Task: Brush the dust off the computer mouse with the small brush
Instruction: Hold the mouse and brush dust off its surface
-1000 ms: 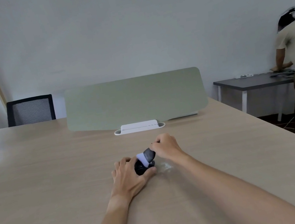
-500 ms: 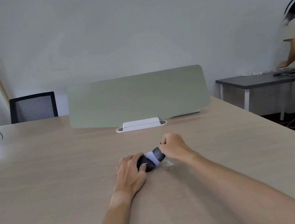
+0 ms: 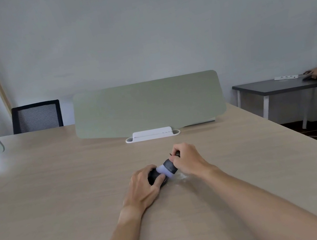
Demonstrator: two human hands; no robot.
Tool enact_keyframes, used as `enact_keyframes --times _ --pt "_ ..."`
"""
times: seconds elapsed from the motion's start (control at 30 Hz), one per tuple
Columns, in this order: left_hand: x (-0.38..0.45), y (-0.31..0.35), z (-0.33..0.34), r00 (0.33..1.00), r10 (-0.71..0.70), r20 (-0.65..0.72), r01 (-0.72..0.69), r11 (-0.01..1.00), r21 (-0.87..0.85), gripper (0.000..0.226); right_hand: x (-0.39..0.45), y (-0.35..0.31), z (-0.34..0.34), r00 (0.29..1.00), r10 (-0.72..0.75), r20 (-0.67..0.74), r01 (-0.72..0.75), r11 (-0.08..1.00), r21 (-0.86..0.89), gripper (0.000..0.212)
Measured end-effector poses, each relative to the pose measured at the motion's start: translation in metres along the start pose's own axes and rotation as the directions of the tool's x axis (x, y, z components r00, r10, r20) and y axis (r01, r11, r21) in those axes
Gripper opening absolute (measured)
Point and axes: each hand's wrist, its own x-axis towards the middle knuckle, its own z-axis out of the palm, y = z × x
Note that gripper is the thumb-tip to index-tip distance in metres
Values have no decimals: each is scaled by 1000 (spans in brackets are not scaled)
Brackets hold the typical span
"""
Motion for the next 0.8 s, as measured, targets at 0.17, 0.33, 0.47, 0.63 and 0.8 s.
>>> enact_keyframes --times 0.17,0.33,0.47,0.63,0.8 --pt "1 -3 2 999 -35 15 35 999 35 40 4 -10 -2 999 16 -47 -15 999 30 14" --pt "0 -7 4 998 -59 20 57 996 65 52 0 -13 2 1000 17 -9 -17 999 -29 17" --pt "0 -4 2 998 61 6 -61 998 -35 44 -2 -9 0 992 28 -123 -45 990 -132 11" --pt "1 -5 4 1000 -16 9 15 996 89 37 2 -13 4 995 51 -88 -45 997 67 17" --pt "1 -6 6 997 -81 -9 82 995 61 57 6 -3 7 998 60 -2 -60 998 -5 10"
